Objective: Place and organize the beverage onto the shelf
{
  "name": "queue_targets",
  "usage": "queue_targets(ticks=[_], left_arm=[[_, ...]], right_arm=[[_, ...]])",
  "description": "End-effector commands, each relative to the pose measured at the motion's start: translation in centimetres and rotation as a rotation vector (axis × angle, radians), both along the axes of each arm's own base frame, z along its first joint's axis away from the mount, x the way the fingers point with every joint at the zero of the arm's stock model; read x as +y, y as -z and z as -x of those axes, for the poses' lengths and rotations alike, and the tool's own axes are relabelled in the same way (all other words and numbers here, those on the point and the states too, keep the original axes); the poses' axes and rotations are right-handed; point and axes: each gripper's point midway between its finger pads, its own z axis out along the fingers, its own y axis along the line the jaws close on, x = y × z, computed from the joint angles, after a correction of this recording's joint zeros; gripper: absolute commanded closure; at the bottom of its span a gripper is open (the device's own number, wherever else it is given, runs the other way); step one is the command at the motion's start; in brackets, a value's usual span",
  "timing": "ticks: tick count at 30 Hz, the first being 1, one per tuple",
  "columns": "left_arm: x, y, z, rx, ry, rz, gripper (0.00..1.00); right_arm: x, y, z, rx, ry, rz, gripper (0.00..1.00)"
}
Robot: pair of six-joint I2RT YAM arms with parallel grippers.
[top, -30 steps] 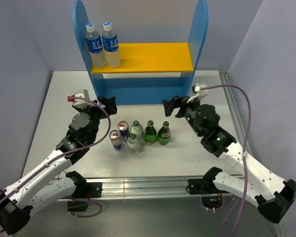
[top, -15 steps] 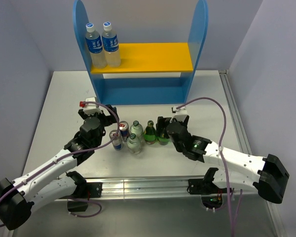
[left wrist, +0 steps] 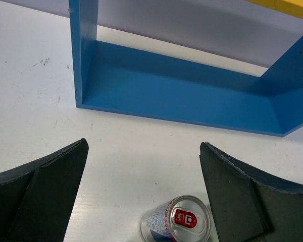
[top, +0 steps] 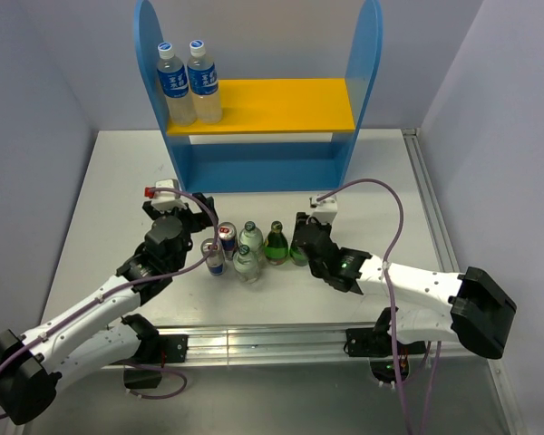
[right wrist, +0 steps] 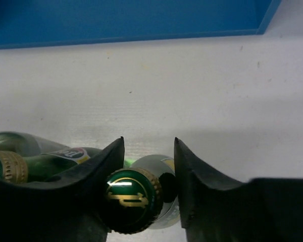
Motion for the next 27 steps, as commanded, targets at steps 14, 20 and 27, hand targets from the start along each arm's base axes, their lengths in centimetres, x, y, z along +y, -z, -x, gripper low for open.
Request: queue_targets(ticks=[14, 20, 27], left_arm=[[-0.2, -1.2, 0.1, -0.029, 0.015, 0.039, 0.01], [-0.3, -1.3, 0.2, -0.030, 0.021, 0.041, 0.01], [-0.3, -1.4, 0.2, -0.030, 0.025, 0.045, 0.01]], right_arm=[[-0.6, -6.4, -2.2, -0.175, 0.083, 0.019, 1.00], [-0.3, -14.2, -3.3, -0.289, 0.096, 0.015, 1.00], [-0.1, -23.8, -4.9, -0.417, 0.101, 0.025, 1.00]])
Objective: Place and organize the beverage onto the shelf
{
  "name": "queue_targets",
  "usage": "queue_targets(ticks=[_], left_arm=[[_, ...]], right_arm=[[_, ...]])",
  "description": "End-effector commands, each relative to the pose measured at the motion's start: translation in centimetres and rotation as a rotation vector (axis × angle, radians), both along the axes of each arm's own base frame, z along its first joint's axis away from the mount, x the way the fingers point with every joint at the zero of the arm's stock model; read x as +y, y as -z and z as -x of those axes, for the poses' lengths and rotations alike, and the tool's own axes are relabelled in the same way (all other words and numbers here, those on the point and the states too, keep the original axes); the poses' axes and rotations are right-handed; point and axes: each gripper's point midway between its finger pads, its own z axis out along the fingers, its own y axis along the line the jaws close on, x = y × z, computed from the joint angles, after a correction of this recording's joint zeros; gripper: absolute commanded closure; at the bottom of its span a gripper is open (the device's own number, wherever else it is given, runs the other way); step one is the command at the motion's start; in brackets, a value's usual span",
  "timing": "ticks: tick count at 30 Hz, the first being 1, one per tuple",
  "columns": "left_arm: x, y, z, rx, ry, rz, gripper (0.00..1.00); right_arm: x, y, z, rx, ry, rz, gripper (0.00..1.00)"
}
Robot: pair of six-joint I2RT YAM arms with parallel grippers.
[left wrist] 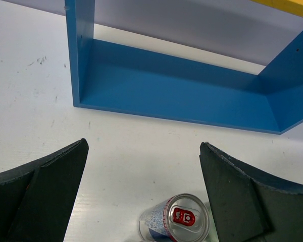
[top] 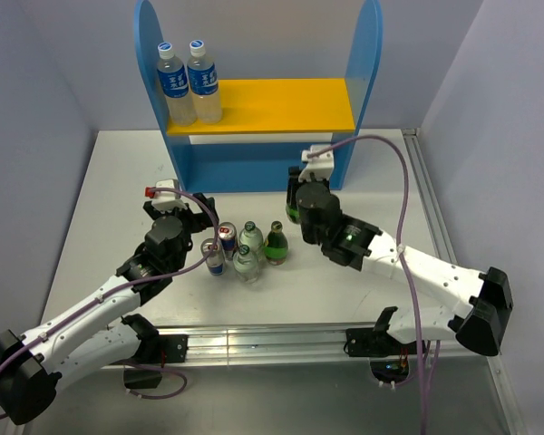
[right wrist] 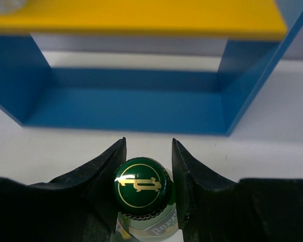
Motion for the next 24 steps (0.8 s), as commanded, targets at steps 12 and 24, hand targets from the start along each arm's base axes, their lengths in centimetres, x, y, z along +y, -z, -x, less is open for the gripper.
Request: queue_targets(ticks=[12, 24], left_arm=[[-0.5, -1.3, 0.0, -0.024, 0.025, 0.031, 0.01], [-1.0, -0.9, -0.2, -0.013, 0.042, 0.025, 0.01]], right_arm=[[-0.7, -22.4, -9.4, -0.307, 0.074, -0.074, 1.00], [-4.9, -28.2, -16.5, -0.405, 0.197, -0.094, 1.00]])
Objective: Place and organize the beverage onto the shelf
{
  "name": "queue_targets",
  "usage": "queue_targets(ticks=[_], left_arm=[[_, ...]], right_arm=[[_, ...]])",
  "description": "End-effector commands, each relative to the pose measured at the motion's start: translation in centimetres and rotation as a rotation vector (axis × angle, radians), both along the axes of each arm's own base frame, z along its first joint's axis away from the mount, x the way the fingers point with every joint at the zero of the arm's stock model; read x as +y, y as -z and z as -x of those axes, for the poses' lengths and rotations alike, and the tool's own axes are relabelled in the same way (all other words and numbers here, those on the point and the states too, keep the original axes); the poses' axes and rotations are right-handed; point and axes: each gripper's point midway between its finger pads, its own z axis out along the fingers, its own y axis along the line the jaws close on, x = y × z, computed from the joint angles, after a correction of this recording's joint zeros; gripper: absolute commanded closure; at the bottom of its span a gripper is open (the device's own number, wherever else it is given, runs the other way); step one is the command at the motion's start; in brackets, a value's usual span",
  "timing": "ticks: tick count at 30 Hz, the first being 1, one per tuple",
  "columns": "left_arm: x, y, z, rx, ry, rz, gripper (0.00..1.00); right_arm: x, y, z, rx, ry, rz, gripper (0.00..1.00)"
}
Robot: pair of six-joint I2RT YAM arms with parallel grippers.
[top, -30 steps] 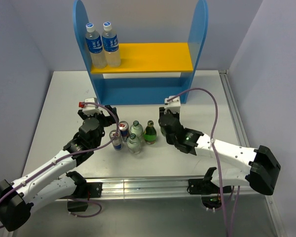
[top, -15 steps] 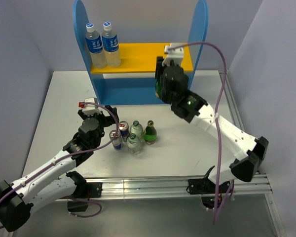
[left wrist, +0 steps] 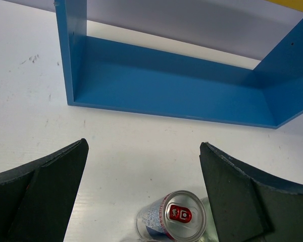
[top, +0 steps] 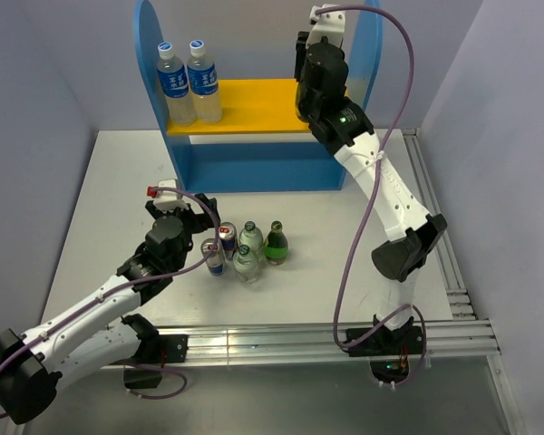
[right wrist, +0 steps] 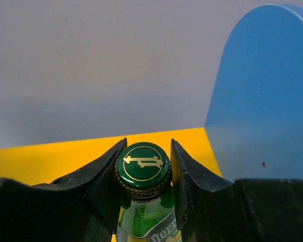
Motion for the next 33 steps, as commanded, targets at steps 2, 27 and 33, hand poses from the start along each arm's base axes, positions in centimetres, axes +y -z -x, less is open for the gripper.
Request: queue_targets(ticks=[2, 27, 33], left_arm=[[-0.6, -0.9, -0.3, -0.012, 0.015, 0.019, 0.01], [-0.6, -0.4, -0.6, 0.000, 0.009, 0.007, 0.01], [-0.6, -0.4, -0.6, 0.000, 0.008, 0.008, 0.01]], right_arm=[[-2.9, -6.3, 0.2, -0.174, 0.027, -0.082, 1.00], [-6.7, 3.5, -5.4, -0.053, 0.128, -0.095, 0.08], [-7.1, 2.6, -3.9, -0.078, 0.123, -0.106, 0.00]])
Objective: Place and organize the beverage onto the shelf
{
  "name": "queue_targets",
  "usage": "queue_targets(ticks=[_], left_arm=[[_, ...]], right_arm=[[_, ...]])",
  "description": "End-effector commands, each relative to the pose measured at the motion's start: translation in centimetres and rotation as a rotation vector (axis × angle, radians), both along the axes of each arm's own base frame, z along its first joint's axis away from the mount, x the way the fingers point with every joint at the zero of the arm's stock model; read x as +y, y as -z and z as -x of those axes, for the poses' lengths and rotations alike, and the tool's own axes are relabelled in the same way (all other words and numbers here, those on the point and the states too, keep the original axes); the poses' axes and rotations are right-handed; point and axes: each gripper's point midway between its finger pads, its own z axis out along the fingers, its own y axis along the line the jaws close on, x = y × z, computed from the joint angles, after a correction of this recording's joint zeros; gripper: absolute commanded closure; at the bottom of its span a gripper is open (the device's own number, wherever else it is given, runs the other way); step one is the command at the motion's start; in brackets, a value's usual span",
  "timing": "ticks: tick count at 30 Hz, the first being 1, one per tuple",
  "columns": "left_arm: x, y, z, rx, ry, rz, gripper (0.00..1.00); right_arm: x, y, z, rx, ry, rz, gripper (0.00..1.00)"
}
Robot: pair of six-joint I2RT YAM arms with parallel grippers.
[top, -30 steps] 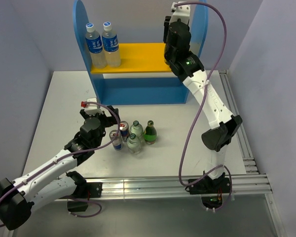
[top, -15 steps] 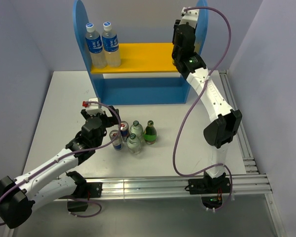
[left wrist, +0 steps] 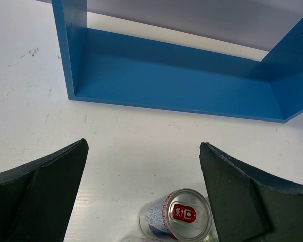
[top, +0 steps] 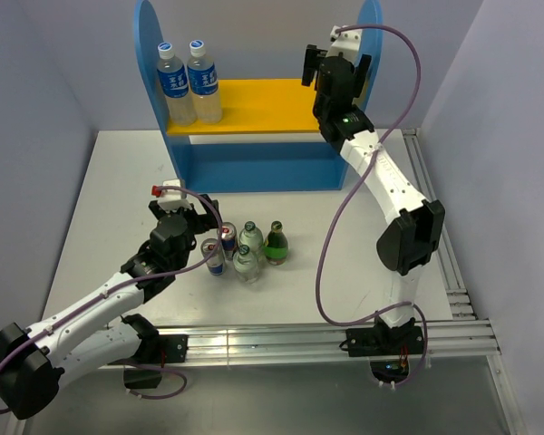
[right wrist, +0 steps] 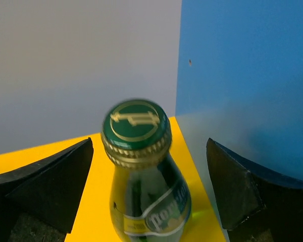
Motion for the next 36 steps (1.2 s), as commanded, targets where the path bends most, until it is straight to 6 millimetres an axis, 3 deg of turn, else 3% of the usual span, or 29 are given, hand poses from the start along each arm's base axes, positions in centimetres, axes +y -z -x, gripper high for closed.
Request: queue_targets(ticks=[1, 3, 4, 5, 10, 13, 15, 16, 17, 18, 19, 20, 21, 22, 23, 25, 31, 36], left_arm=[[-0.2, -1.7, -0.3, -0.033, 0.001, 0.035, 0.01], [-0.1, -1.8, -0.2, -0.035, -0.004, 0.035, 0.01], [-0.1, -1.8, -0.3, -0.035, -0.009, 0.038, 0.01], [-0.1, -1.8, -0.2, -0.034, -0.009, 0.038, 0.01], [0.3, -1.9, -0.3, -0.035, -0.031, 0.045, 0.01], [0.4, -1.9, -0.3, -0.036, -0.040, 0.053, 0.01], [0.7, -1.9, -0.3, -0.040, -0.056, 0.062, 0.01], [0.7, -2.0, -0.3, -0.045, -0.058, 0.067, 0.01], [0.7, -2.0, -0.2, -0.049, -0.058, 0.076, 0.01], [0.7, -2.1, -0.2, -0.054, -0.054, 0.083, 0.01], [0.6, -2.2, -0.1, -0.059, -0.049, 0.087, 0.01], [0.6, -2.2, -0.1, -0.057, -0.047, 0.083, 0.01], [0.5, -2.0, -0.2, -0.051, -0.046, 0.080, 0.01], [0.5, -1.9, -0.2, -0.044, -0.046, 0.074, 0.01], [0.4, -1.8, -0.2, -0.040, -0.043, 0.070, 0.01], [0.2, -1.7, -0.3, -0.033, -0.037, 0.066, 0.01], [0.4, -1.8, -0.3, -0.037, -0.041, 0.066, 0.01], [0.3, -1.5, -0.4, -0.028, -0.044, 0.054, 0.01]], right_arm=[[-0.7, -5.5, 2.9, -0.138, -0.003, -0.065, 0.00], [-1.0, -5.9, 4.2, -0.149, 0.002, -0.065, 0.00], [-1.0, -7.1, 5.3, -0.174, -0.006, -0.078, 0.00], [-1.0, -6.3, 5.6, -0.160, -0.007, -0.073, 0.00], [-0.7, -6.3, 8.8, -0.169, -0.023, -0.097, 0.00], [-0.5, -5.5, 11.6, -0.152, -0.020, -0.099, 0.00], [1.1, -3.9, 14.4, -0.126, -0.078, -0.095, 0.00], [1.0, -4.8, 16.6, -0.167, -0.105, -0.157, 0.00], [2.3, -1.2, 17.3, -0.111, -0.145, -0.142, 0.00], [4.4, -0.2, 18.9, -0.107, -0.220, -0.170, 0.00], [4.8, -0.1, 20.8, -0.126, -0.270, -0.247, 0.00], [6.4, 4.1, 21.7, -0.058, -0.338, -0.225, 0.00], [8.1, 5.4, 23.1, -0.046, -0.398, -0.241, 0.00], [8.6, 6.3, 24.3, -0.036, -0.428, -0.269, 0.00], [9.2, 9.5, 25.0, 0.019, -0.444, -0.246, 0.00], [10.7, 13.4, 26.4, 0.095, -0.491, -0.225, 0.01], [13.2, 19.7, 27.0, 0.223, -0.540, -0.214, 0.05], [14.8, 21.3, 26.3, 0.262, -0.549, -0.203, 0.07]])
